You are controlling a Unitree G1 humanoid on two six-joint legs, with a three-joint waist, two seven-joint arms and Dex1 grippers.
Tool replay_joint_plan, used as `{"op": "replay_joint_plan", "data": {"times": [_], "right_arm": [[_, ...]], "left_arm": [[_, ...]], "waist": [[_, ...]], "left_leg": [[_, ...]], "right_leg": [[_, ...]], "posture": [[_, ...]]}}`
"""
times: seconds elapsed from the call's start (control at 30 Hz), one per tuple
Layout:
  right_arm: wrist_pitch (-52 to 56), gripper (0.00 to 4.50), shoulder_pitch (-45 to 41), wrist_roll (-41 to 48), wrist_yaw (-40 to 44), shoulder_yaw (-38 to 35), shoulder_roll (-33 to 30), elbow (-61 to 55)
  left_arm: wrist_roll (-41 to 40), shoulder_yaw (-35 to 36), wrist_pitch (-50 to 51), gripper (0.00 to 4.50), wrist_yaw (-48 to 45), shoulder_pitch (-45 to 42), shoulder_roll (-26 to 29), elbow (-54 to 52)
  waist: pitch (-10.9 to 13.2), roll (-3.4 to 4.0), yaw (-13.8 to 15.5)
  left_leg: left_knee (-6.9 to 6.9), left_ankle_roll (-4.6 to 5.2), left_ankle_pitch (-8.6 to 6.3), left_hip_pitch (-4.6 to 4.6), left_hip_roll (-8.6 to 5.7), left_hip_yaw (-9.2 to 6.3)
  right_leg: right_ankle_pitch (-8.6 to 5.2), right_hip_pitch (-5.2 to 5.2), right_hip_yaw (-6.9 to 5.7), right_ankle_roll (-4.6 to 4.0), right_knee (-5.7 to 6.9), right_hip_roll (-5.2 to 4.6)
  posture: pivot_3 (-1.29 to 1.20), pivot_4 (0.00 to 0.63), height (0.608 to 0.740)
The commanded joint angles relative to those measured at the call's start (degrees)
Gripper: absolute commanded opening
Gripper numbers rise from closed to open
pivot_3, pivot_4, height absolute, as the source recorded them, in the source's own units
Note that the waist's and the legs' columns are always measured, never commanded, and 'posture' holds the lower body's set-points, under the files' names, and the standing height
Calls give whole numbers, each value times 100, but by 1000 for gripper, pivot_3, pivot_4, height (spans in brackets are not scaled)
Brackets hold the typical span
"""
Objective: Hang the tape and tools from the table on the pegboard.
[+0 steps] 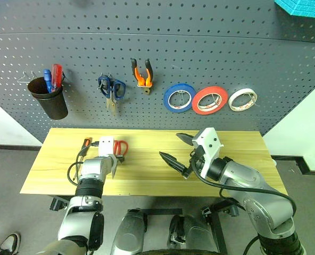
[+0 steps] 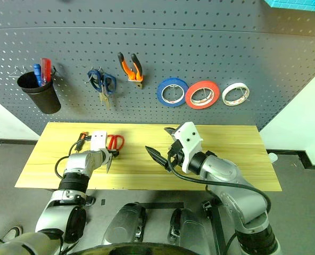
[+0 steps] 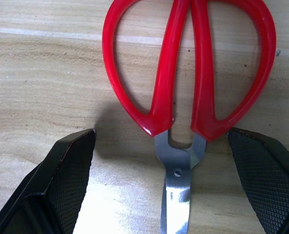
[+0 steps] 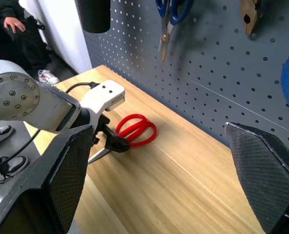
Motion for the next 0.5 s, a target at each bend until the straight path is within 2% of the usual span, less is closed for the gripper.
{"op": "replay_joint_plan", "data": {"times": [0.03,0.1,0.2,0.47,0.5], "right_arm": [[-65,4490,-35,55,-51,-48,-19,-229],[-78,4490,-48,53,-66,-43,-18,-213],[-93,4500,-77,46,-84,-41,-11,-185],[-110,4500,-123,17,-134,5,4,-153],[-110,4500,-127,16,-137,9,6,-151]], "left_arm": [[79,-87,53,4500,-31,32,28,112],[81,-92,94,4500,-42,55,23,80],[78,-100,177,3889,-63,91,16,27],[39,-130,417,1148,-131,137,21,-108],[34,-144,462,1051,-154,147,24,-137]], "waist": [[0,0,1],[0,0,1],[0,0,-2],[1,1,-139],[1,1,-149]], "left_leg": [[0,0,0,0,0,0],[-1,0,0,-1,0,0],[-1,0,0,-1,0,0],[-6,0,0,0,1,-1],[-6,0,0,0,1,0]], "right_leg": [[0,0,0,0,0,0],[0,0,0,0,-1,-1],[0,0,0,1,-1,-1],[0,0,0,1,-5,-1],[0,0,0,1,-5,-2]], "posture": [[264,142,676],[266,141,676],[268,142,676],[268,144,676],[268,144,676]]}}
